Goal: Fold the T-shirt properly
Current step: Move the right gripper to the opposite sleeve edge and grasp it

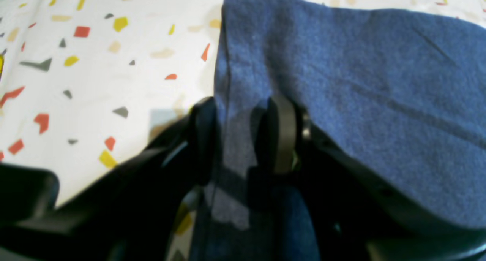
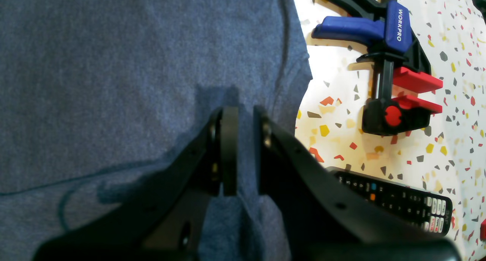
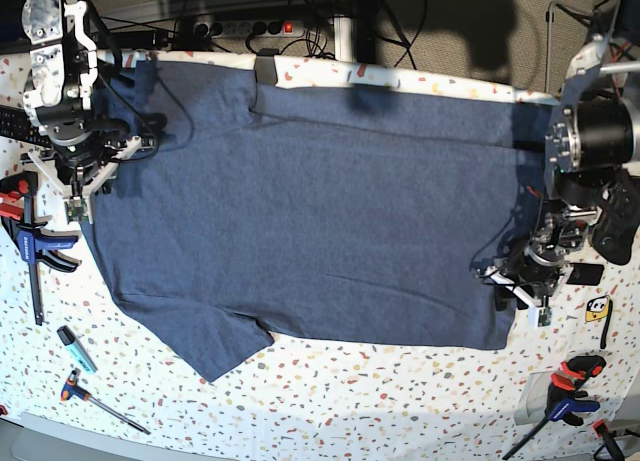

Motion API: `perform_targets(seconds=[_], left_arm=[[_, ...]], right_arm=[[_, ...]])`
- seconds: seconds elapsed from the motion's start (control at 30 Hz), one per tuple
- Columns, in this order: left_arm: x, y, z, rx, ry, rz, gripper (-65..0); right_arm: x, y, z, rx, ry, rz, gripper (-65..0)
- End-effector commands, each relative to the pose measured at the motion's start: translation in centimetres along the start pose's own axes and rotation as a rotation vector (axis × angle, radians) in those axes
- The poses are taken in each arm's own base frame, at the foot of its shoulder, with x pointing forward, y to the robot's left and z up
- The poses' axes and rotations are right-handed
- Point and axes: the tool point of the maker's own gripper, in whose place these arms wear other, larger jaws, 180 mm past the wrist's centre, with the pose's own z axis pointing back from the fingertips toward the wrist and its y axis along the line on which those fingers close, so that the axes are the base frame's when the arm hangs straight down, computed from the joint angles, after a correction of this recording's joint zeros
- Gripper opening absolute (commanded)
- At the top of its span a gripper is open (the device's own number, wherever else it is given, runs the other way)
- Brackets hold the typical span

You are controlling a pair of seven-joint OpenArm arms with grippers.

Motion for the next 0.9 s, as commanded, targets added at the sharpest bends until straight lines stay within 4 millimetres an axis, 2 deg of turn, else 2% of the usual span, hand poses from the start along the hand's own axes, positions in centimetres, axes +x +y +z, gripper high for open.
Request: perform_targets(seconds=[0.0, 0.1, 0.2, 0.4, 0.43, 0.57, 0.6, 0.73, 0.87], left_arm=[[1.8, 0.6, -0.3, 0.008, -0.017, -0.005, -46.4], [1.1, 0.5, -0.3, 0.007, 0.023, -0.005, -57.6], [0.9, -0.4, -0.3, -0.043, 0.038, 0.007, -64.7], [0.9, -0.7, -0.2, -0.062, 0.034, 0.011, -65.0], [1.0, -0.7, -0.2, -0.062, 0.032, 0.012, -65.0], [1.0, -0.7, -0.2, -0.062, 0.033, 0.012, -65.0], [0.9, -0.7, -0.2, -0.062, 0.035, 0.012, -65.0], [0.4, -0.7, -0.2, -0.062, 0.064, 0.011, -65.0], [0.2, -0.7, -0.2, -0.062, 0.075, 0.010, -65.0]], right_arm=[[1.5, -0.7, 0.3, -0.018, -0.046, 0.015, -57.4], [1.5, -0.7, 0.3, -0.018, -0.051, 0.015, -57.4], [2.1, -0.8, 0.3, -0.019, -0.073, 0.014, -57.4], [4.9, -1.1, 0.3, -0.028, -0.182, 0.006, -57.1], [5.4, -1.2, 0.3, -0.030, -0.196, 0.004, -54.0], [7.9, -1.7, 0.3, -0.041, -0.267, -0.005, -28.0], [8.5, -1.6, 0.1, -0.030, -0.282, 0.008, -24.4], [9.7, -0.9, -2.0, 0.067, -0.268, 0.026, -23.6], [10.5, -1.9, -5.3, 0.110, -0.207, -0.016, -23.6]])
